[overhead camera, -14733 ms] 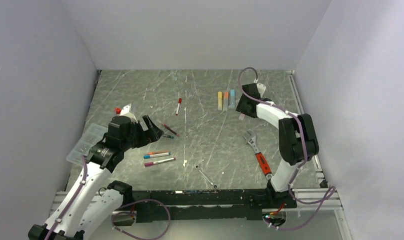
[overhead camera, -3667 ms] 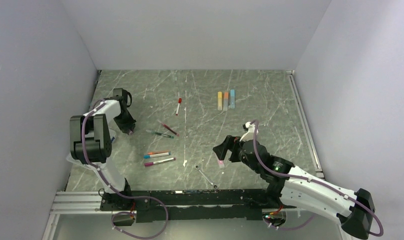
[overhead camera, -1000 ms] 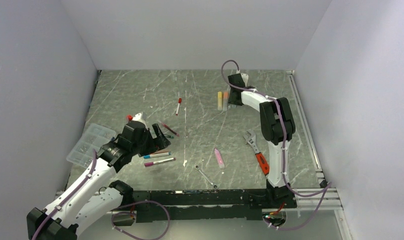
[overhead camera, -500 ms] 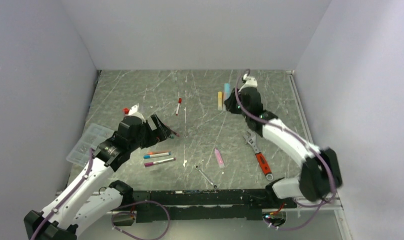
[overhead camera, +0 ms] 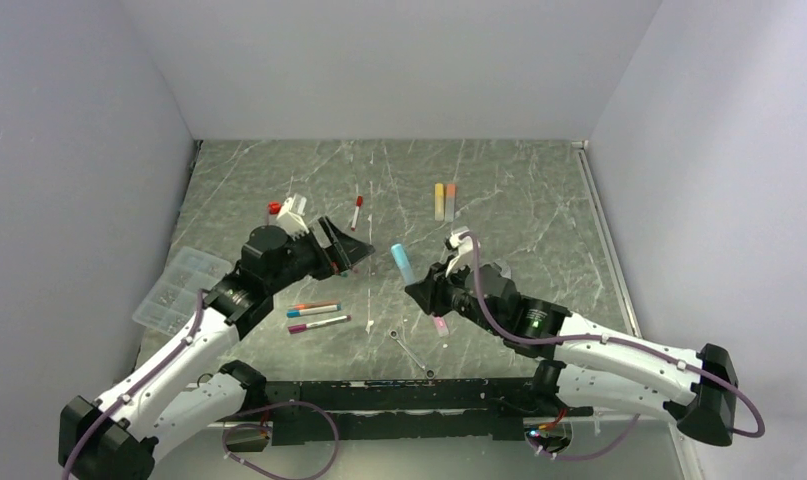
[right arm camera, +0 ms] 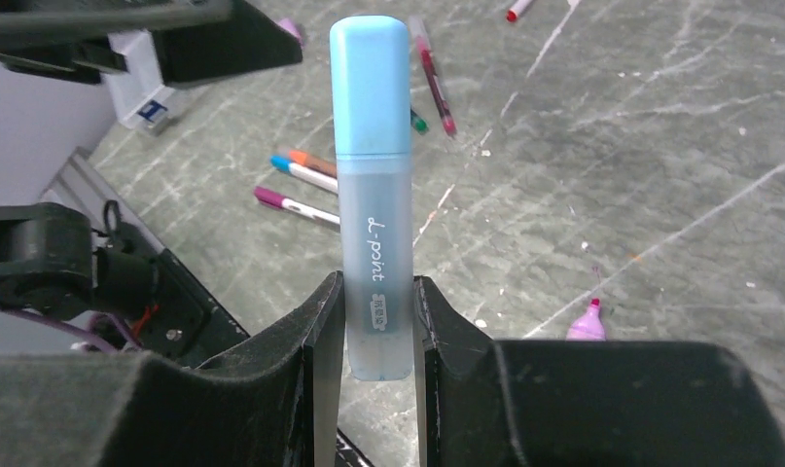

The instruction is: Open the pen caps

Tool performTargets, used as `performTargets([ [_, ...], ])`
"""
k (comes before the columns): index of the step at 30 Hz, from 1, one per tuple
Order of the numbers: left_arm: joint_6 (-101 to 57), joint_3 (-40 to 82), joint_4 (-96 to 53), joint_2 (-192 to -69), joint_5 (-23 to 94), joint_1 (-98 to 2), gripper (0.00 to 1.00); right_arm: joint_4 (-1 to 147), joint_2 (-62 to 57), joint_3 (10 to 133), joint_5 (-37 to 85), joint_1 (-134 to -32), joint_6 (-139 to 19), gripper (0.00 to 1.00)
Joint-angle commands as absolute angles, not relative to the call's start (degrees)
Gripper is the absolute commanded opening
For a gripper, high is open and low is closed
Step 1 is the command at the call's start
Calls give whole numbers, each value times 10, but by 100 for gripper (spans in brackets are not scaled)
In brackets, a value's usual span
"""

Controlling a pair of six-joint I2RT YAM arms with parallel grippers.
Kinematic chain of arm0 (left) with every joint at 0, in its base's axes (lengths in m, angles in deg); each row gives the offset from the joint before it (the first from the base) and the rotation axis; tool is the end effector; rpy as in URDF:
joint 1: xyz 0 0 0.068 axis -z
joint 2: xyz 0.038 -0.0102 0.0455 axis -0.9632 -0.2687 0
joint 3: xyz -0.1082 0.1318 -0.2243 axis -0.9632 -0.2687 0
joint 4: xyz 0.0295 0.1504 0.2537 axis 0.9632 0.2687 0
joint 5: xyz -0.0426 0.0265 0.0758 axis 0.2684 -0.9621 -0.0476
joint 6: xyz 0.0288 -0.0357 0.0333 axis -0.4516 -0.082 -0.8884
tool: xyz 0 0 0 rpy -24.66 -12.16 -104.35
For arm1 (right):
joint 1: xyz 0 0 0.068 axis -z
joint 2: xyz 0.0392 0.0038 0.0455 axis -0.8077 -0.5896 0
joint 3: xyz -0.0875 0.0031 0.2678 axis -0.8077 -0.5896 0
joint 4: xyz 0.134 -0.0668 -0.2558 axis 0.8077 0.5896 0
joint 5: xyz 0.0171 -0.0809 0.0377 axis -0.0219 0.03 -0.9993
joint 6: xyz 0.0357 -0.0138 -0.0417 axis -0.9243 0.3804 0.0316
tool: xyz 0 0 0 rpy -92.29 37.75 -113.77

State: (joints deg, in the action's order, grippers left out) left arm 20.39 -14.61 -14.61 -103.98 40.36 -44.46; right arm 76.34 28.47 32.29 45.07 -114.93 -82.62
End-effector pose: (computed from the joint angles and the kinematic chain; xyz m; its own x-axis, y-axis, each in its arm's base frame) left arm 0.2001 -0.1258 0.2856 -0.6914 -0.5068 -0.5149 0.1994 0.5511 -0.8102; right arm 0.1243 0.2056 0.2800 -0.4914 0.0937 -0.8659 -0.5755 0.7112 0.4036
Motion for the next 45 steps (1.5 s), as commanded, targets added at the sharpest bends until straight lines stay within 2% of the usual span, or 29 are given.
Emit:
performTargets([
  [1,181,-91,-197,-1067,438,-414,97,775,270,341,539,-1192,-841,0],
  [10,148,-37,-134,-1141,362,-323,87,790,218,383,601,-1243,-839,0],
  [19,150,-35,-126,-1167,344,-299,75,786,217,385,623,-1256,-845,0],
  [20,150,-35,-128,-1168,344,-298,72,783,217,385,623,-1258,-845,0],
  [21,148,-37,-140,-1169,348,-298,59,781,216,384,623,-1259,-844,0],
  [23,146,-40,-156,-1172,361,-298,43,779,213,385,624,-1261,-844,0],
  [26,146,-36,-157,-1180,366,-295,36,776,212,384,628,-1264,-846,0],
  [32,146,-32,-161,-1191,369,-293,37,775,213,383,629,-1269,-847,0],
  [35,143,-34,-171,-1194,378,-292,19,776,214,382,629,-1270,-848,0],
  [37,140,-36,-180,-1193,383,-292,2,787,212,385,634,-1271,-862,0],
  [39,139,-39,-186,-1186,385,-292,0,785,215,386,613,-1268,-871,32],
  [41,136,-48,-201,-1170,381,-294,0,767,226,379,557,-1254,-875,59],
  [43,127,-56,-213,-1145,380,-300,0,744,248,367,497,-1224,-890,69],
  [45,123,-68,-241,-1124,412,-317,0,699,280,344,407,-1172,-917,73],
])
